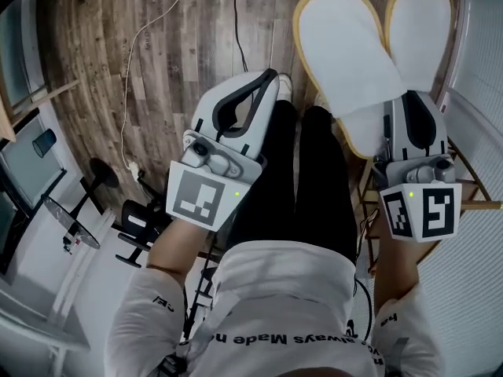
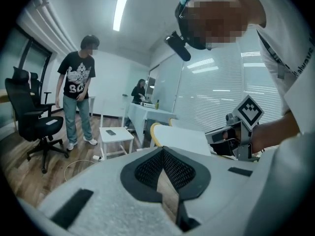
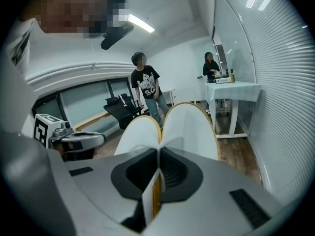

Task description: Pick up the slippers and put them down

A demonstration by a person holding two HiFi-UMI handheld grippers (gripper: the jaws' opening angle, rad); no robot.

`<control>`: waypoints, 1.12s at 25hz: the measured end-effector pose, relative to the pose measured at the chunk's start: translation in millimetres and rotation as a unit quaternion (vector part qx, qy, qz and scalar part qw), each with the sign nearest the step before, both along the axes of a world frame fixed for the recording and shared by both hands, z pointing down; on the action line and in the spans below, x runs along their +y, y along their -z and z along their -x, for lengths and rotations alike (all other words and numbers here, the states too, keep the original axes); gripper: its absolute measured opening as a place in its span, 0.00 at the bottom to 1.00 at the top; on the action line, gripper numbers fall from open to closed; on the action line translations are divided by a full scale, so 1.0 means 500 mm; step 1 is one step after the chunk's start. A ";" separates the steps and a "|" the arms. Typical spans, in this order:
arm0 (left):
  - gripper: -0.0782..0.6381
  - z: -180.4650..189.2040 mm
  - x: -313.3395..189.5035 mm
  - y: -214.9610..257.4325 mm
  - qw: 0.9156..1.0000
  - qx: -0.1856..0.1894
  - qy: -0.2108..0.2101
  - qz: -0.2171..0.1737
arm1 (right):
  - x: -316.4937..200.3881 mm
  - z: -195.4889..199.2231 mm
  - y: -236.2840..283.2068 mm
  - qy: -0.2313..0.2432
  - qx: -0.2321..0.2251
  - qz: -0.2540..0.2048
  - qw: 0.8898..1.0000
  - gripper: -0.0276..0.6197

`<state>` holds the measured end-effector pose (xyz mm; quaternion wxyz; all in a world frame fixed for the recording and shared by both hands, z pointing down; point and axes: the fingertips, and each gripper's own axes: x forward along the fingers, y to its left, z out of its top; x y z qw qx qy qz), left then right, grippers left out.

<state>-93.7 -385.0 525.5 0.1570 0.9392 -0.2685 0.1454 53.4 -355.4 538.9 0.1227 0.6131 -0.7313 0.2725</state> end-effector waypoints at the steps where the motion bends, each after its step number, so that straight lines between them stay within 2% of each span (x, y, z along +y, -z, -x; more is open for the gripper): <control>1: 0.12 -0.003 0.004 -0.023 1.000 -0.002 -0.006 -0.001 | -0.001 -0.001 -0.024 -0.001 0.000 0.002 1.000 0.08; 6: 0.12 -0.026 0.037 -0.088 0.999 -0.003 -0.034 -0.011 | 0.018 -0.018 -0.094 -0.004 0.007 0.009 1.000 0.08; 11: 0.12 -0.039 0.047 -0.162 0.999 -0.007 -0.036 -0.012 | 0.035 -0.034 -0.172 -0.003 0.018 0.016 1.000 0.08; 17: 0.12 -0.060 0.057 -0.249 0.999 0.018 -0.043 -0.027 | 0.049 -0.056 -0.267 -0.005 0.035 0.011 0.999 0.08; 22: 0.12 -0.084 0.048 -0.365 0.997 0.006 -0.062 -0.051 | 0.047 -0.072 -0.400 0.007 0.043 0.003 0.999 0.08; 25: 0.12 -0.083 0.008 -0.471 0.995 -0.006 -0.076 -0.065 | 0.014 -0.074 -0.513 0.019 0.051 0.003 0.999 0.08; 28: 0.12 -0.081 -0.026 -0.570 0.995 -0.005 -0.076 -0.063 | -0.005 -0.087 -0.609 0.025 0.050 0.004 0.998 0.08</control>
